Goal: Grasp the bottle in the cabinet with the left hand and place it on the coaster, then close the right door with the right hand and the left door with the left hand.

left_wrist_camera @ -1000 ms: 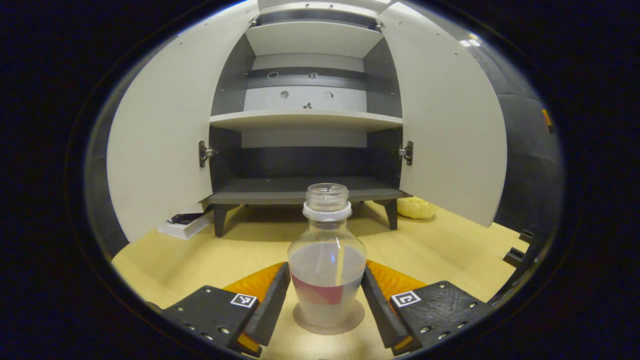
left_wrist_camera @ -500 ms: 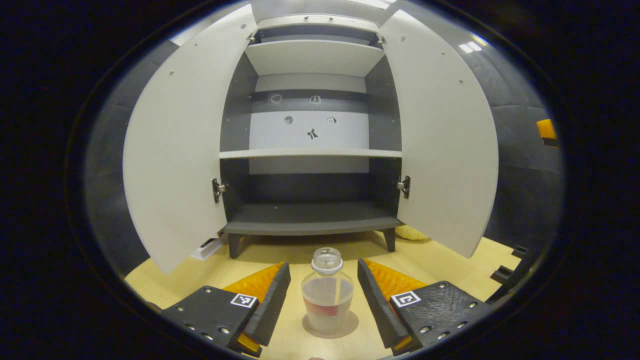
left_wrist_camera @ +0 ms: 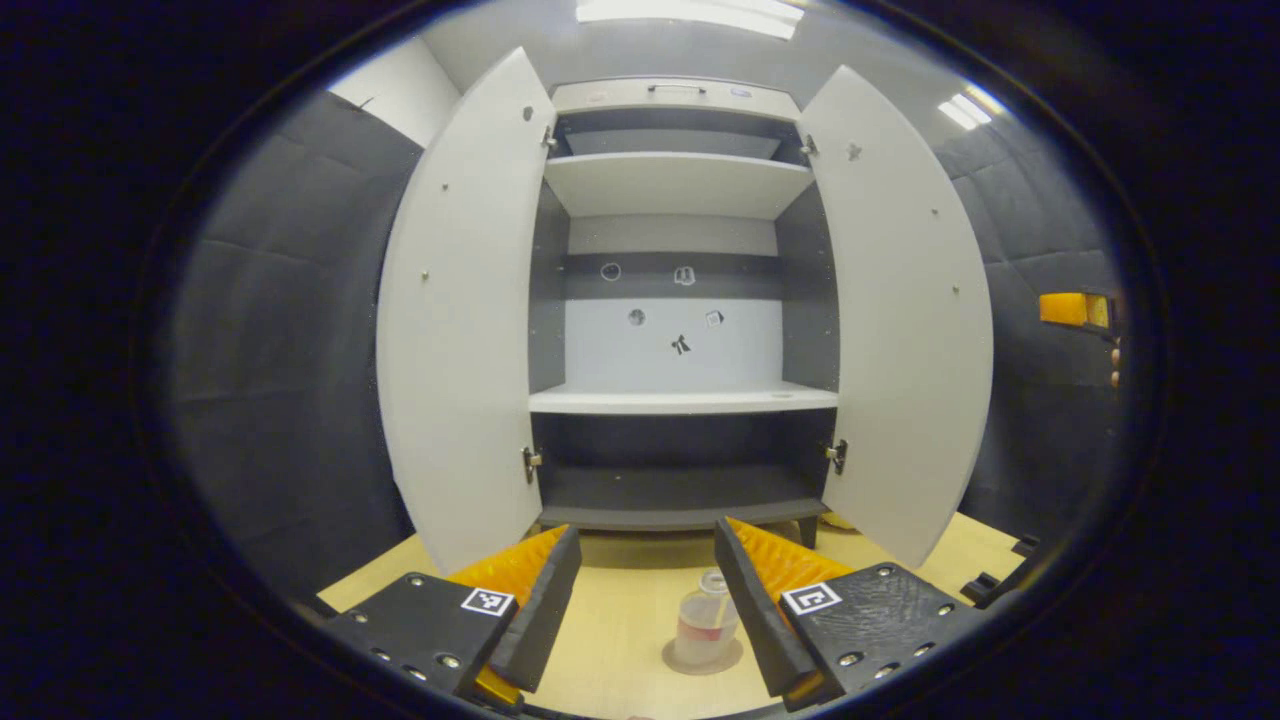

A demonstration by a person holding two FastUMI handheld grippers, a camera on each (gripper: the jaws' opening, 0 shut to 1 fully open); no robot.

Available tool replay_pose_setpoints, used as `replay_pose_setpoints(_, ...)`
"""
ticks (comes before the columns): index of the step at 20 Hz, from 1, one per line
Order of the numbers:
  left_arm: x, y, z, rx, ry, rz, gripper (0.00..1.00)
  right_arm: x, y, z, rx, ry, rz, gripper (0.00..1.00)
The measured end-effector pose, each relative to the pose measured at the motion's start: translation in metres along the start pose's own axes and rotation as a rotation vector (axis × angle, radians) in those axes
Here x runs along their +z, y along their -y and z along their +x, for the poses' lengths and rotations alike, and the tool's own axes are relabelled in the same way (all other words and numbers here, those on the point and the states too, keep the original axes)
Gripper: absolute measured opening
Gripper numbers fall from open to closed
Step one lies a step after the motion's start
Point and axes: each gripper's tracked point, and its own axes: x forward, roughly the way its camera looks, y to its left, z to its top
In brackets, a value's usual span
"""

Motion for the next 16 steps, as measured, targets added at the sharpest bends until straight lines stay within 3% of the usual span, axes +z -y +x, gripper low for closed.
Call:
replay_pose_setpoints(7,0.051,-0.069,-0.018,0.088,0.067,0.029,0.81,0.034,0.001,0.042,-0.121,0.063,-0.008,0.96)
replay_pose_setpoints(13,0.075,-0.135,-0.024,0.16,0.113,0.047,0.81,0.037,-0.028,0.059,-0.14,0.049,-0.068,0.96)
replay_pose_setpoints(16,0.074,-0.165,-0.037,0.207,0.128,0.042,0.81,0.04,-0.035,0.058,-0.144,0.052,-0.107,0.92)
